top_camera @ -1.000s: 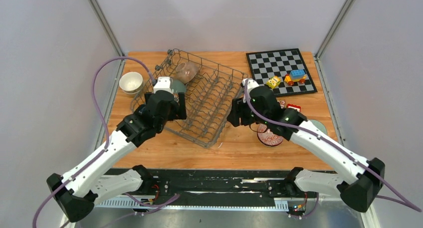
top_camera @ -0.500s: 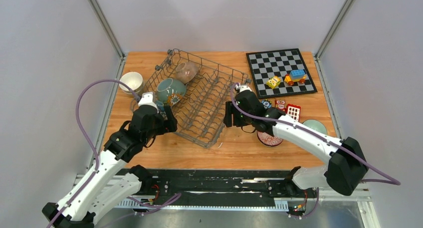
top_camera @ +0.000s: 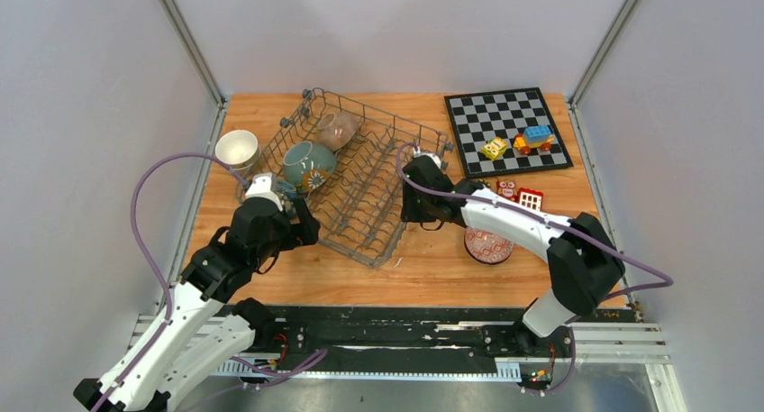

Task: Unload the bowls from the dish rack
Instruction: Adjust the dish rack at the center of the board.

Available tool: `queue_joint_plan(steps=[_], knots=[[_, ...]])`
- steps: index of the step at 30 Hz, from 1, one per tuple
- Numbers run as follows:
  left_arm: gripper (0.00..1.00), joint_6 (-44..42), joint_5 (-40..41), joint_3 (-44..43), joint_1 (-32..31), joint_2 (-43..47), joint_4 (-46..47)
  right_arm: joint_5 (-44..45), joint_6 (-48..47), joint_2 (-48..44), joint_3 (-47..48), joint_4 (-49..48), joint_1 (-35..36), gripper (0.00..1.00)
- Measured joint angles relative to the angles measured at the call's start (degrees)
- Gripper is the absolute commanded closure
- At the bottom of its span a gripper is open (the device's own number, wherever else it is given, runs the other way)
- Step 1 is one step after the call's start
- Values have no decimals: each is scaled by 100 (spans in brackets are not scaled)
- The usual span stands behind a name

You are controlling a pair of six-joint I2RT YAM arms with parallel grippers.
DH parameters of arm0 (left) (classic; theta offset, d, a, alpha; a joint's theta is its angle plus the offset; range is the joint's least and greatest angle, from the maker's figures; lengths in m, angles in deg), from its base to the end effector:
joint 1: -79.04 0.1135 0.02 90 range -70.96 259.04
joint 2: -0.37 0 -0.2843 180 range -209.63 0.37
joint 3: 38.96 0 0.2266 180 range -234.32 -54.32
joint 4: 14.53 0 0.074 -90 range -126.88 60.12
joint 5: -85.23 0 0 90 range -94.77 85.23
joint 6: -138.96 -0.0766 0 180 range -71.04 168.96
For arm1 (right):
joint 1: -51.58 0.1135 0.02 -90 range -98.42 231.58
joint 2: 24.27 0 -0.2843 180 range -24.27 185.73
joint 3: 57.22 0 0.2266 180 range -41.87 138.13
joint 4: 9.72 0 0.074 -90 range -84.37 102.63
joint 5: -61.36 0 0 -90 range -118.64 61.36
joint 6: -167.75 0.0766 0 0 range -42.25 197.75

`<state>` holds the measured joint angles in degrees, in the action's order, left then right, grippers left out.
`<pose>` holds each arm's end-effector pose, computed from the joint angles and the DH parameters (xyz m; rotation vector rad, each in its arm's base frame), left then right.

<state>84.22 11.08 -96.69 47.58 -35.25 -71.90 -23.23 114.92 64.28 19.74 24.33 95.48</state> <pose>0.1128 -0.0445 0.2791 -0.2290 2.1707 -0.3666 0.2499 0.2304 0.2448 -0.0962 2.4357 0.5582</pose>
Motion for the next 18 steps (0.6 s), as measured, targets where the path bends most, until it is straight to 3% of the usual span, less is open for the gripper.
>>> queue_joint_plan(steps=[18], knots=[[1,-254,74,-116,0,92,-59,-197,-107,490,549,33,-1091,85]])
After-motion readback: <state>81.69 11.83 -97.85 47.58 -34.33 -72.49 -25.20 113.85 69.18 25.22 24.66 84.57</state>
